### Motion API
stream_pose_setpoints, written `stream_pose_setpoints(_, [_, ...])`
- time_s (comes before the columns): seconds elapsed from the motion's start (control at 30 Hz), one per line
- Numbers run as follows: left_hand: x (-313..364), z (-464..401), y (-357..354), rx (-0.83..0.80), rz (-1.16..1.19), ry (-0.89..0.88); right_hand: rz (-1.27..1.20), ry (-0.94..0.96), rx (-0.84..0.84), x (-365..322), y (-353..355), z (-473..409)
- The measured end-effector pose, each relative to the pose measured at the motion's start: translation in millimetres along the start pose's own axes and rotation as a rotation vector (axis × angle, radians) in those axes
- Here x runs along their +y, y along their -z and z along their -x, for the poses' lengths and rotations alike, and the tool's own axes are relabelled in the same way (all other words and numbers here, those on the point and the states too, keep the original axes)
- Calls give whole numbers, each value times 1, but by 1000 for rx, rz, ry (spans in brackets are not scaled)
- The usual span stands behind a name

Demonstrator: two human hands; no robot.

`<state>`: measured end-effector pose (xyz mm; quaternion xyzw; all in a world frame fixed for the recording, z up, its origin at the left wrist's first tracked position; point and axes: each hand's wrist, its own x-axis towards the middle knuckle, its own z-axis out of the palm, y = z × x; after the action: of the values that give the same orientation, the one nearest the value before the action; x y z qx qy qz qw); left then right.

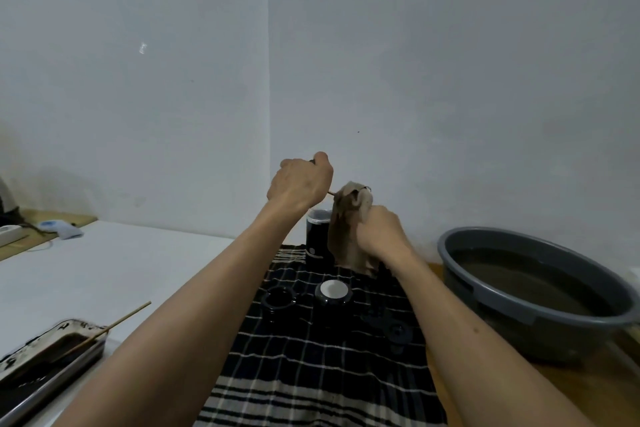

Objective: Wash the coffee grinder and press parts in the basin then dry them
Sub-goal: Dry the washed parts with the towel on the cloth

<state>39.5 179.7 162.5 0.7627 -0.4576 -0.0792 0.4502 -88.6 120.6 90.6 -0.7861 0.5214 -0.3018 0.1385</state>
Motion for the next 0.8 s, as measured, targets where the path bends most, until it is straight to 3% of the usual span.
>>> stream_pose_setpoints(0.13, [-7,-2,6,-13,18,-6,-55,81,134,-9,14,2])
stream_pose_setpoints(0.27, [-16,3,6,161,-131,-231,-39,155,-9,-7,35,-4])
stream_pose_setpoints(0.37, [-21,3,4,106,-106,-174,93,121,-90,-2,42,-17])
stream_pose_setpoints(0.43, [-23,-4,-1,51,-56,-40,126,83,43,-1,39,-21])
stream_pose_setpoints(0.57, [-35,-12,-2,-11,73,108,-192,126,394,6,39,-6])
stream_pose_setpoints(0.73, [-25,-6,1,-259,288,230,-36,67,80,10,13,-4])
stream_pose_setpoints(0.8, [-20,-4,-2,-305,302,233,-4,128,92,11,7,-7])
